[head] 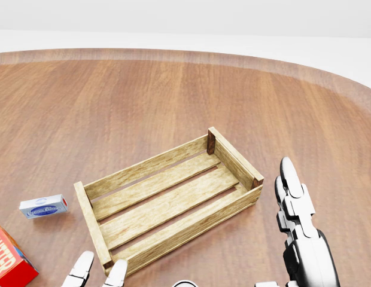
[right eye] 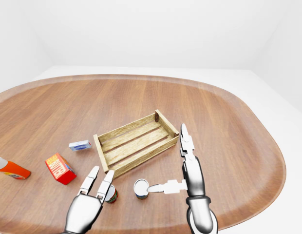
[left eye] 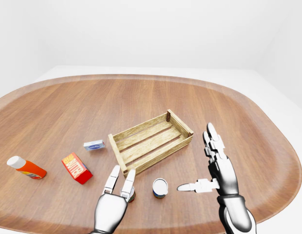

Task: Pick up the tomato sauce, and put it in the wooden tray.

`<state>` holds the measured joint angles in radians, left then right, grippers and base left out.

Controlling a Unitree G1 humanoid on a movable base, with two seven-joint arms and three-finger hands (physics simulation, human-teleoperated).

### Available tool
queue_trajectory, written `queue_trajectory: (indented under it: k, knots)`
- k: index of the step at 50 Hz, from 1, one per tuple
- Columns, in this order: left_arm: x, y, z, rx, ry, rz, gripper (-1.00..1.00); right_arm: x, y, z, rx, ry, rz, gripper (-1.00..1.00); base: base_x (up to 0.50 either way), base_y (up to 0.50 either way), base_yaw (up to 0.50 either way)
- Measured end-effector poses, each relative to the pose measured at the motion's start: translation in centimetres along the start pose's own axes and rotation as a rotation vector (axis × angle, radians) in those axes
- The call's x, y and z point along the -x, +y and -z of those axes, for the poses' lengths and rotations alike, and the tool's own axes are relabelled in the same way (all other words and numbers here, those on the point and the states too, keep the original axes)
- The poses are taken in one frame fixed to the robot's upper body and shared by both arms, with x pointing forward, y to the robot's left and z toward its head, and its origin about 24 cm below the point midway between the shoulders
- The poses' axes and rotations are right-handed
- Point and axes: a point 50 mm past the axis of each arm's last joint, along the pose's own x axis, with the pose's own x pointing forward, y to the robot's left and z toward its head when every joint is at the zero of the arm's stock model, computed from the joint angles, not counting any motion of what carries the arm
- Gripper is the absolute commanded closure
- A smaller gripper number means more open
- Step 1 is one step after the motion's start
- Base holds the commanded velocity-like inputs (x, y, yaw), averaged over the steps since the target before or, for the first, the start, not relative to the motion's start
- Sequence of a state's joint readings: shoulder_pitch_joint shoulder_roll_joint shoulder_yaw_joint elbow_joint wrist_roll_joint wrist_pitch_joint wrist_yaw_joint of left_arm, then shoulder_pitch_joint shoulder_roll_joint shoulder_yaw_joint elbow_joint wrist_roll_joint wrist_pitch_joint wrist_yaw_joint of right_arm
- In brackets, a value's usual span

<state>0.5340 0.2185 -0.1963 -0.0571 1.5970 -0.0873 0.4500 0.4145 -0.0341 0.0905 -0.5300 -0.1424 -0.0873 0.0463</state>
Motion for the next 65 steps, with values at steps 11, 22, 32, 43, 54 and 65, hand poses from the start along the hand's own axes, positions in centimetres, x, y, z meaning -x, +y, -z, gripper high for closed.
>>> queue_trajectory:
  k: [11,22,32,43,54,65]
  knots:
    - [0.4,-1.0,-0.4,-0.003,-0.032,0.017,-1.00,0.0,0.0,0.0,0.002,0.000,0.000,-1.00,0.21,-0.03,0.00]
    - [0.4,-1.7,-0.4,-0.003,-0.030,0.034,-1.00,0.0,0.1,0.0,0.002,-0.001,-0.001,-1.00,0.21,-0.03,0.00]
    - [0.6,-2.6,-0.4,-0.014,-0.024,0.057,-1.00,0.0,0.1,0.0,0.004,-0.001,-0.001,-1.00,0.21,-0.03,0.00]
    - [0.9,-3.7,-0.6,-0.029,-0.022,0.108,-1.00,0.0,0.1,0.0,0.005,0.000,-0.002,-1.00,0.21,-0.03,0.00]
    - [1.1,-4.5,-0.7,-0.035,-0.018,0.142,-1.00,0.1,0.1,0.0,0.005,0.001,-0.002,-1.00,0.21,-0.03,0.00]
    - [0.9,-4.9,-0.6,-0.027,-0.014,0.157,-1.00,0.1,0.2,0.0,0.007,0.002,-0.003,-1.00,0.21,-0.03,0.00]
